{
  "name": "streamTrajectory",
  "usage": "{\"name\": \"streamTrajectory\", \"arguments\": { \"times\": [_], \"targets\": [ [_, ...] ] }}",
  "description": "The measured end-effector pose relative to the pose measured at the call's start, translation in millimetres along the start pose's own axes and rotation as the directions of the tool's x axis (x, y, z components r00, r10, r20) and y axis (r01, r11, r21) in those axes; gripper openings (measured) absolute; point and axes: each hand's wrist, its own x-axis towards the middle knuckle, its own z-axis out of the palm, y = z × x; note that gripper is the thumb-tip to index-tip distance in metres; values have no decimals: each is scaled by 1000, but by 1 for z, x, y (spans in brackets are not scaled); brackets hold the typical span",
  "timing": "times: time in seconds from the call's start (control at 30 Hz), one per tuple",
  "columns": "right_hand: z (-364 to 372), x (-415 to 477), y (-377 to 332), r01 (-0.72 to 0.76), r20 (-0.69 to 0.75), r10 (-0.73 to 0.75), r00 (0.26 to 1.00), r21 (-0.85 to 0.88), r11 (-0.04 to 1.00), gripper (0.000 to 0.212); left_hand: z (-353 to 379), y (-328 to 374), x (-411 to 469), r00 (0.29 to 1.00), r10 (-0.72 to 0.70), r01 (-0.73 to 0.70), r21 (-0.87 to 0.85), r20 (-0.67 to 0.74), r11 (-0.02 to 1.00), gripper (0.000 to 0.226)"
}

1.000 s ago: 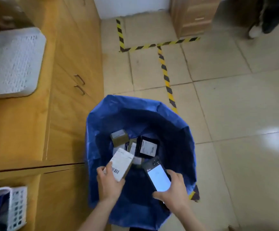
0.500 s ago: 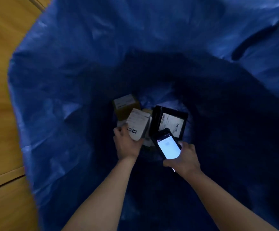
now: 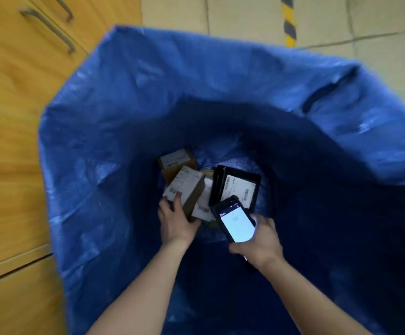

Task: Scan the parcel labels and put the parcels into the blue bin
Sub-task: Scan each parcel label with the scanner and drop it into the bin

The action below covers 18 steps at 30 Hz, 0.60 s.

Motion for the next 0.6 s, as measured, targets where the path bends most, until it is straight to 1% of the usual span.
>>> {"name": "streamTrajectory", "arguments": {
  "times": [0.17,0.3,0.43,0.5,0.6],
  "targets": [
    [-40,-80,-13,33,-66,-28,997,79,996,89,-57,39,-55,997,81,-81,66,-1,994,76],
    [-76,-159,-18,97,-138,-78,987,131,987,91,-106,73,-118,969,243,-238,116,-33,964,56],
    [-115,-244,-6,206,-247,-158,956,180,962,87,-143,100,-191,919,391,-382,129,-48,915,45],
    [-136,-288,11,248,-307,-184,934,184,951,86,-153,111,-232,875,480,-471,115,-65,874,43],
    [-166,-357,51,276,-403,-168,900,229,933,80,-158,124,-297,796,601,-591,119,-78,798,40]
  ]
}}
